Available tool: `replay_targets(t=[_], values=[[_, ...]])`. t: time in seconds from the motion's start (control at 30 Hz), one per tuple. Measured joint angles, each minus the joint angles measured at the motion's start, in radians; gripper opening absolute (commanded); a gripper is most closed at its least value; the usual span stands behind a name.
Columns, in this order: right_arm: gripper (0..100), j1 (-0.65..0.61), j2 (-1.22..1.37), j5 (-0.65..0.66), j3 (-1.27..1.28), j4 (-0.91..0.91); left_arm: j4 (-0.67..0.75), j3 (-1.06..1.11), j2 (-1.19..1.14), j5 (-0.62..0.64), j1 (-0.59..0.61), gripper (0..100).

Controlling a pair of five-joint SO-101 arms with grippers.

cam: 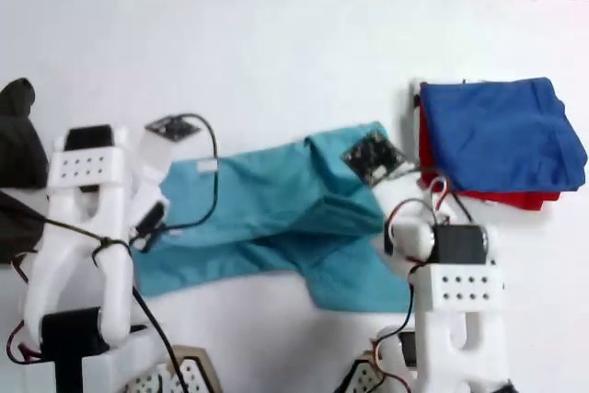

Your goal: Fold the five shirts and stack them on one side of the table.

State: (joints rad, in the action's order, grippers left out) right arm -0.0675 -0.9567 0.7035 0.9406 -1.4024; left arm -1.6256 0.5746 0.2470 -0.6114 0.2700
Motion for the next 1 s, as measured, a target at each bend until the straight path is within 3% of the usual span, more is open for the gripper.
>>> replay_targets(t=[0.37, 0.67, 1.0], values=[[1.9, 0.02, -0.121, 0.083, 0.048, -0.078, 0.064, 0.123, 0.0, 0.0, 0.003, 3], [1.9, 0.19, -0.133, 0.238, 0.086, -0.091, 0.068, 0.129, 0.002, 0.0, 0.0, 3], [2.5, 0.207, -0.135, 0.258, 0.192, -0.074, 0.1, 0.129, 0.002, 0.0, 0.0, 4]])
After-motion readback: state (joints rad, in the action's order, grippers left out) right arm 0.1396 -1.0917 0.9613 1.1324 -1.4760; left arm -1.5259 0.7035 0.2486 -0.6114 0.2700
